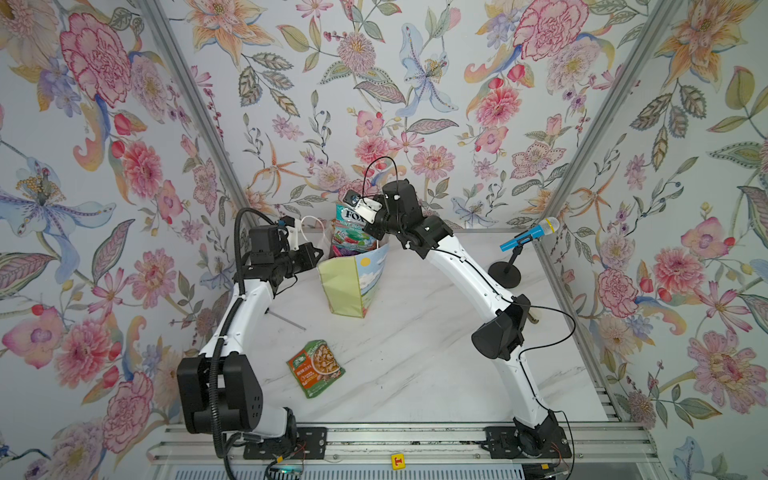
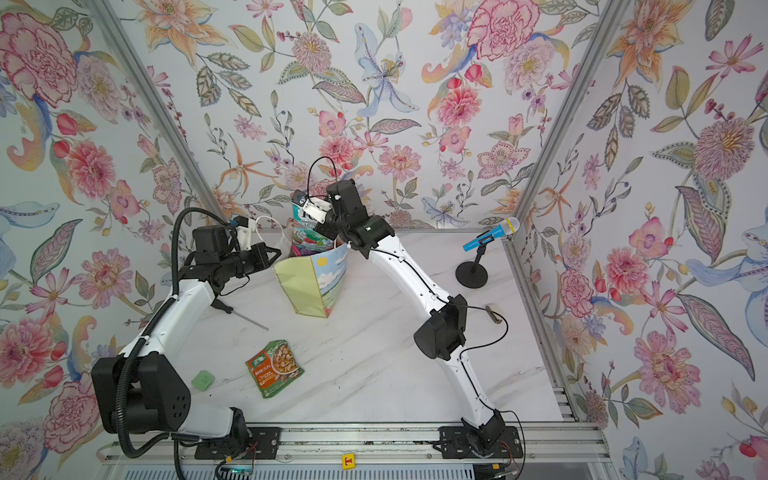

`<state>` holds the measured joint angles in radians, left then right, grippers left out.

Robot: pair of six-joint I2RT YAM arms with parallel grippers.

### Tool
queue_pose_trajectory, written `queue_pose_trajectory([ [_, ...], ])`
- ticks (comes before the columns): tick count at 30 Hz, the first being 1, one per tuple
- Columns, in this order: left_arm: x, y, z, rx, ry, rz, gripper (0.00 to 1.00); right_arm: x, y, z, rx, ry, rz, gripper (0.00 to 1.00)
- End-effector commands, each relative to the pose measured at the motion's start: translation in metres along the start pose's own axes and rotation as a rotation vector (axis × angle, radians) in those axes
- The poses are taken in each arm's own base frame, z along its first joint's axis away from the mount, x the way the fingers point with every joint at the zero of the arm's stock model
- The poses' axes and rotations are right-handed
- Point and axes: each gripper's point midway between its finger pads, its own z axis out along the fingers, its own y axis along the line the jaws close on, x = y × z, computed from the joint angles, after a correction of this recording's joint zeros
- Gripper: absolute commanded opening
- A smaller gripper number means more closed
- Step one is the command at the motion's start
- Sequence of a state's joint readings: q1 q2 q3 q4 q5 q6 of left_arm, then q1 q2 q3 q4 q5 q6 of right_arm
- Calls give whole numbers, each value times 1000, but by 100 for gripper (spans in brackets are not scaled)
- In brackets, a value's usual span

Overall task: Place the snacks into the paper bag
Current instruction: 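Push the teal pack deeper into the bag with the right gripper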

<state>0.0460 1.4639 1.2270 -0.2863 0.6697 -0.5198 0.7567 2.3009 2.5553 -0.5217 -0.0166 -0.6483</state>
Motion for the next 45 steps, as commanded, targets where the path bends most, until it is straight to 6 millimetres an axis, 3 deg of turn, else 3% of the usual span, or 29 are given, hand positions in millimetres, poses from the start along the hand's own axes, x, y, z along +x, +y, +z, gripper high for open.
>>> queue_pose_trajectory([
  [1, -5, 0, -7, -7, -16, 21, 0, 7, 22, -1, -58, 37, -33, 0],
  [6, -6, 0, -6, -4, -18, 19, 0, 26, 51, 10, -151, 82, -2, 0],
  [10, -6, -1, -6, -3, -20, 20, 0, 29, 60, 12, -189, 87, 35, 0],
  [18, -7, -2, -5, 4, -20, 19, 0, 30, 54, 3, -210, 88, 121, 0],
  [23, -8, -2, -6, 4, -24, 19, 0, 17, 47, -13, -248, 43, 169, 2],
  [26, -7, -1, -5, 4, -22, 19, 0, 15, 59, -17, -289, 52, 160, 5],
  [35, -7, -2, -7, 5, -24, 21, 0, 48, 96, -3, -361, 182, 206, 21],
  [40, -7, -2, -7, 6, -24, 18, 0, 54, 99, 5, -348, 212, 251, 29],
  [45, -6, -2, -7, 6, -24, 19, 0, 49, 84, 6, -307, 202, 338, 37],
])
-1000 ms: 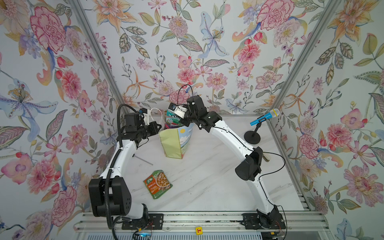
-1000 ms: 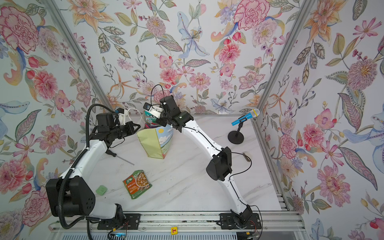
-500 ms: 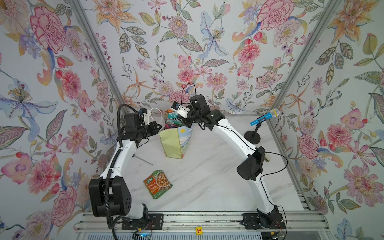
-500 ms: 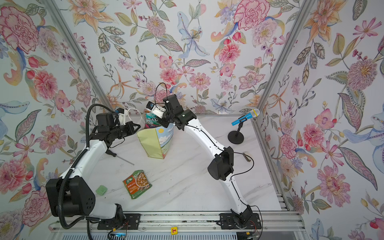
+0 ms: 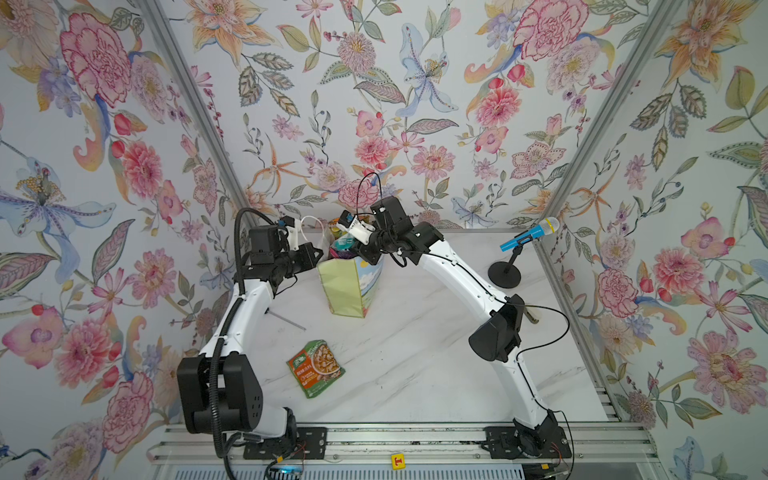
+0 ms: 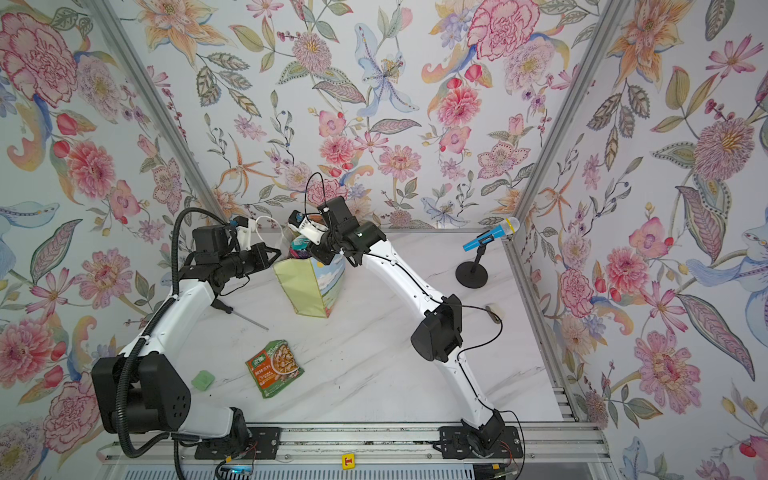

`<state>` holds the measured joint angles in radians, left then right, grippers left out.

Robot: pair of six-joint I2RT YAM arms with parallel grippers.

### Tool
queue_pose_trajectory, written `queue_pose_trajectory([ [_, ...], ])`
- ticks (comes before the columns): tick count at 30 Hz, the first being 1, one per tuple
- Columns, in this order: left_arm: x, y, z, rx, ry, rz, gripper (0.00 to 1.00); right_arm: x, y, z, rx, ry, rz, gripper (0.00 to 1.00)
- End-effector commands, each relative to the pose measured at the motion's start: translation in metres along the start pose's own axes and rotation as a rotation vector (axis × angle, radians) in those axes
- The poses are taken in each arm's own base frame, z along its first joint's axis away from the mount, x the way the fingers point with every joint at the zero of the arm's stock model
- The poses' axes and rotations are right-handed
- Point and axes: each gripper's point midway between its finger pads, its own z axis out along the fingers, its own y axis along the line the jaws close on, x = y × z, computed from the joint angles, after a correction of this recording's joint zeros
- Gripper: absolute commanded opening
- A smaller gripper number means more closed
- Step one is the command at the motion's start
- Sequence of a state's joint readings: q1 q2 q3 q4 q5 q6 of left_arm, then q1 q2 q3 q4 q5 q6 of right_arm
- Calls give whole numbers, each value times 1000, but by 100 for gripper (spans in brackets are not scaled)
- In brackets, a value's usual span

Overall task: Place the snacks into the paper bag
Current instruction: 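Push the teal pack deeper into the bag with the right gripper, then open the right gripper and withdraw it upward from the bag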

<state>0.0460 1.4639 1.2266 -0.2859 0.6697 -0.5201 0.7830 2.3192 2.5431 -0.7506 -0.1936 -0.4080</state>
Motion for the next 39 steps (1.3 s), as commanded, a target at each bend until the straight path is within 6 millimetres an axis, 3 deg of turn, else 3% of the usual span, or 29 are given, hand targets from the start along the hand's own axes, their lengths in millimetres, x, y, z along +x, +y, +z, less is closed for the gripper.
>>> queue_pose_trajectory([
  [1, -6, -2, -7, 6, -23, 19, 0, 14, -7, 5, 0, 42, 119, 38],
  [6, -7, -4, -7, 7, -24, 24, 0, -31, -24, -41, -15, -109, 229, 43],
  [10, -5, -2, -6, 6, -21, 21, 0, -63, -27, -78, -27, -214, 281, 45],
  [14, -4, -2, -6, 11, -22, 20, 0, -73, -32, -88, 17, -244, 337, 46],
  [21, -4, -3, -7, 16, -23, 21, 0, -53, -22, -54, 49, -166, 389, 36],
  [33, -5, -5, -8, 23, -30, 18, 0, 9, -12, 22, 59, 2, 490, 33],
  [39, -7, -8, -8, 36, -36, 16, 0, 28, -5, 39, 50, 53, 525, 34],
])
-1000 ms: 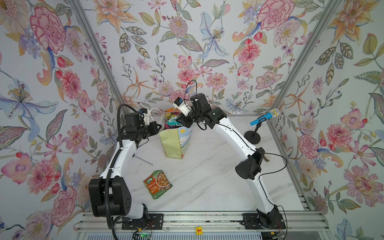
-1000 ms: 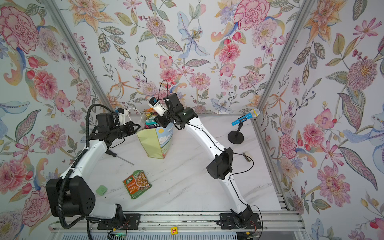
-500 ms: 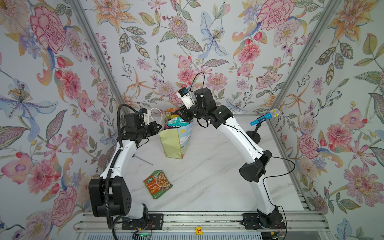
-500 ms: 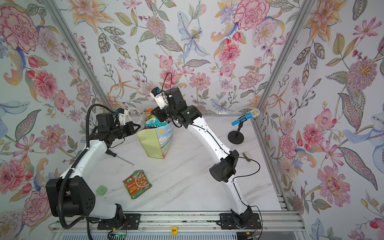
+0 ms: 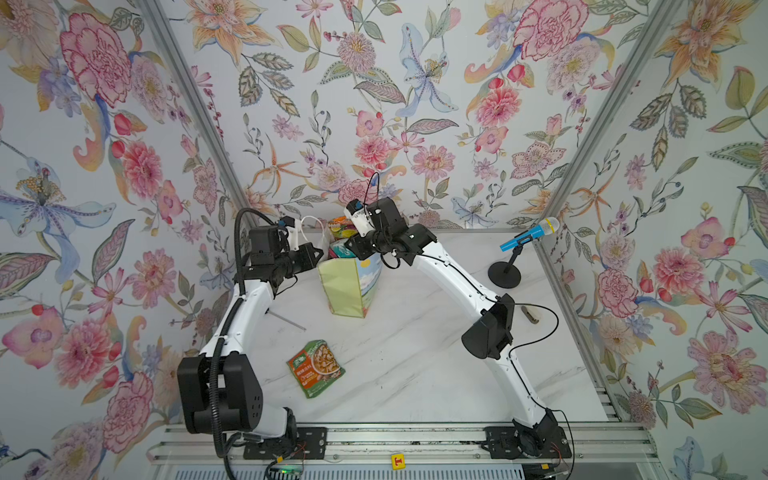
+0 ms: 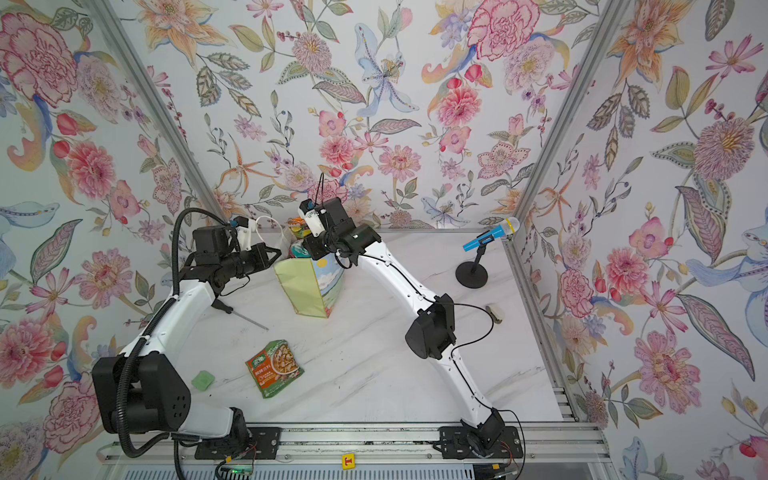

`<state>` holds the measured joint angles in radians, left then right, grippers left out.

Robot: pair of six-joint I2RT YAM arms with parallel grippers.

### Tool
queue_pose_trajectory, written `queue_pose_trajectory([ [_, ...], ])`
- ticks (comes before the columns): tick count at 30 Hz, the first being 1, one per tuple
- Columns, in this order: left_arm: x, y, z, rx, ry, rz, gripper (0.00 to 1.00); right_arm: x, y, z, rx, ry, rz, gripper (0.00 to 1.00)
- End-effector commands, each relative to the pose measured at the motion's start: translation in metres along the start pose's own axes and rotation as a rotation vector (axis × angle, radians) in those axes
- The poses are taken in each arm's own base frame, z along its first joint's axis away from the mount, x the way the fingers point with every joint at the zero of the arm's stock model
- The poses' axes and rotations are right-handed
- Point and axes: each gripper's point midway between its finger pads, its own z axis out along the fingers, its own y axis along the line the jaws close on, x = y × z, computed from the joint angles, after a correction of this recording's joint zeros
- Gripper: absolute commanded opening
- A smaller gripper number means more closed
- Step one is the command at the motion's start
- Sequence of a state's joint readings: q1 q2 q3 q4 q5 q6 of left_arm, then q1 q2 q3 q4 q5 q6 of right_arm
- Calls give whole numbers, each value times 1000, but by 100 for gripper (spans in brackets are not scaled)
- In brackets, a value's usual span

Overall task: Place the snacks into the paper bag
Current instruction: 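Open the right gripper and withdraw it upward from the bag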

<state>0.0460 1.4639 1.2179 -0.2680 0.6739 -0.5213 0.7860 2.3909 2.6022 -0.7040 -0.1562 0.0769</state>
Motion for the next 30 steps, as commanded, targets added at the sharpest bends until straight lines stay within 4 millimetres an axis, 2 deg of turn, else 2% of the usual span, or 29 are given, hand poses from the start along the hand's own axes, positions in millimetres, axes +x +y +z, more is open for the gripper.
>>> queue_pose_trajectory([
  [1, -8, -9, -9, 35, -32, 12, 0, 28, -8, 18, 25, 79, 49, 34],
  [4, -10, -11, -10, 40, -38, 15, 0, 21, -6, 10, 16, 65, 53, 35],
  [6, -12, -12, -11, 43, -40, 15, 0, 9, -5, -2, 11, 36, 51, 36],
  [10, -12, -14, -12, 49, -46, 16, 0, -6, -15, -16, 39, 0, 59, 36],
  [19, -11, -15, -12, 60, -49, 7, 0, 45, -7, 23, -20, 137, 102, 38],
  [22, -12, -16, -13, 60, -51, 10, 0, 59, -7, 31, -22, 175, 117, 38],
  [24, -13, -16, -13, 61, -53, 12, 0, 61, -4, 31, -41, 184, 120, 39],
  [27, -12, -15, -11, 59, -49, 8, 0, 36, 2, 13, -72, 130, 117, 40],
  [30, -11, -14, -11, 59, -47, 6, 0, -15, 12, -30, -98, -1, 97, 41],
])
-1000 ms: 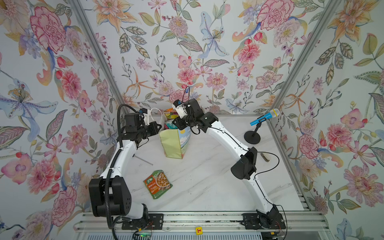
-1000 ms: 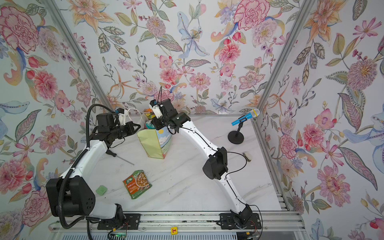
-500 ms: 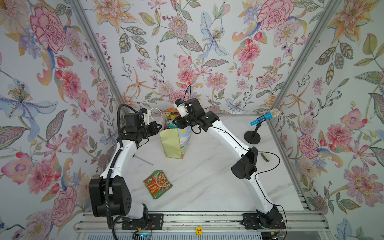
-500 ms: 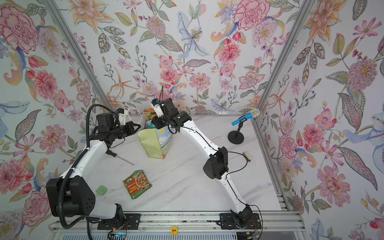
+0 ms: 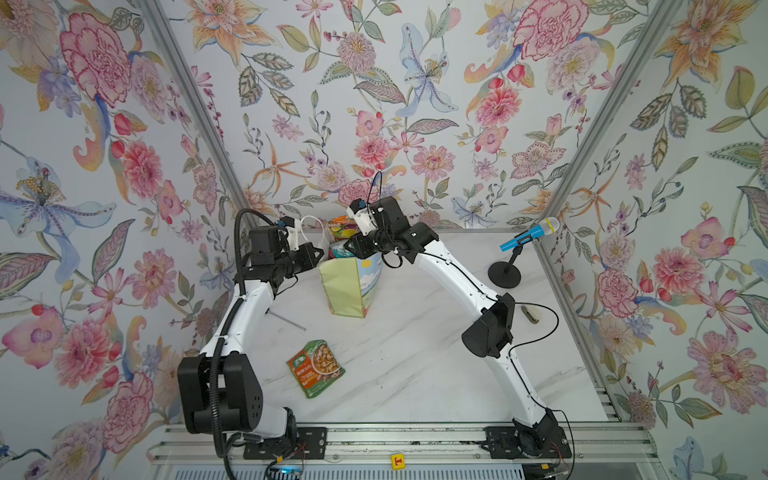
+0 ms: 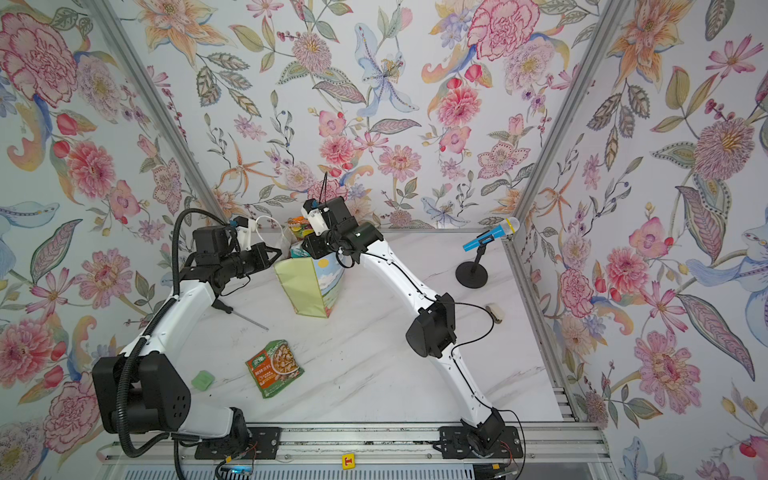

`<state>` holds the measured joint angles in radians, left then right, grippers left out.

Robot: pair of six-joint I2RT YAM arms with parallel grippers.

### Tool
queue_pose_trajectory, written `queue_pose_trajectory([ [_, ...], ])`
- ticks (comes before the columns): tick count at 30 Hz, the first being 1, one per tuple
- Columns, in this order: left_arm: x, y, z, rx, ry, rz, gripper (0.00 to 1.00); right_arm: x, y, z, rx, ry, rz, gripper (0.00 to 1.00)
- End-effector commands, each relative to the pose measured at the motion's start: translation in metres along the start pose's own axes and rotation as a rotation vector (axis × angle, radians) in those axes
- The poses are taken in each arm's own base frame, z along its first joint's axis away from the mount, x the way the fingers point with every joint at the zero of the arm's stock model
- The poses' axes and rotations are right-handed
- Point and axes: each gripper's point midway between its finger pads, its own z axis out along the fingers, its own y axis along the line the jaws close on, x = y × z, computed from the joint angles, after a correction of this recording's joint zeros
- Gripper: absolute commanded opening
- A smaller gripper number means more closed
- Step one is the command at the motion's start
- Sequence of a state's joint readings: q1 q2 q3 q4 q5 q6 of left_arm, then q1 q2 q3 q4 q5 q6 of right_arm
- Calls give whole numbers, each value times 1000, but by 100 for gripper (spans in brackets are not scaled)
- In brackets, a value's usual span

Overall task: Place the snacks into the paper bag
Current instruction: 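Open the right gripper and withdraw it upward from the bag, then move the right gripper down onto the red-green noodle soup pack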

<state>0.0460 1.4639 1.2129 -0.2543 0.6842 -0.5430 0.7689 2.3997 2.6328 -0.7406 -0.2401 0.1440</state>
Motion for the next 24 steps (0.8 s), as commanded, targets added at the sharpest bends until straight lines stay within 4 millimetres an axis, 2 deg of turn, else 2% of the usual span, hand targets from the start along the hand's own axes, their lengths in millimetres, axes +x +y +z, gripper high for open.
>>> queue_pose_trajectory([
  [1, -10, -12, -11, 46, -42, 23, 0, -34, 17, -45, -40, -75, 5, 41],
  [3, -10, -13, -11, 46, -43, 24, 0, -66, 30, -83, -53, -178, -26, 45],
  [6, -10, -11, -10, 46, -43, 21, 0, -94, 44, -130, -61, -276, -58, 48],
  [8, -10, -11, -9, 48, -42, 19, 0, -98, 49, -147, -63, -294, -64, 50],
  [10, -10, -11, -9, 49, -42, 20, 0, -92, 52, -154, -67, -279, -59, 50],
  [13, -10, -11, -9, 49, -42, 20, 0, -68, 60, -153, -87, -214, -45, 51],
  [16, -9, -11, -9, 48, -42, 19, 0, -33, 74, -141, -110, -128, -37, 51],
  [20, -9, -10, -9, 46, -41, 18, 0, 31, 93, -118, -151, -8, 16, 51],
  [24, -9, -11, -9, 46, -42, 19, 0, 96, 106, -91, -211, 95, 149, 50],
])
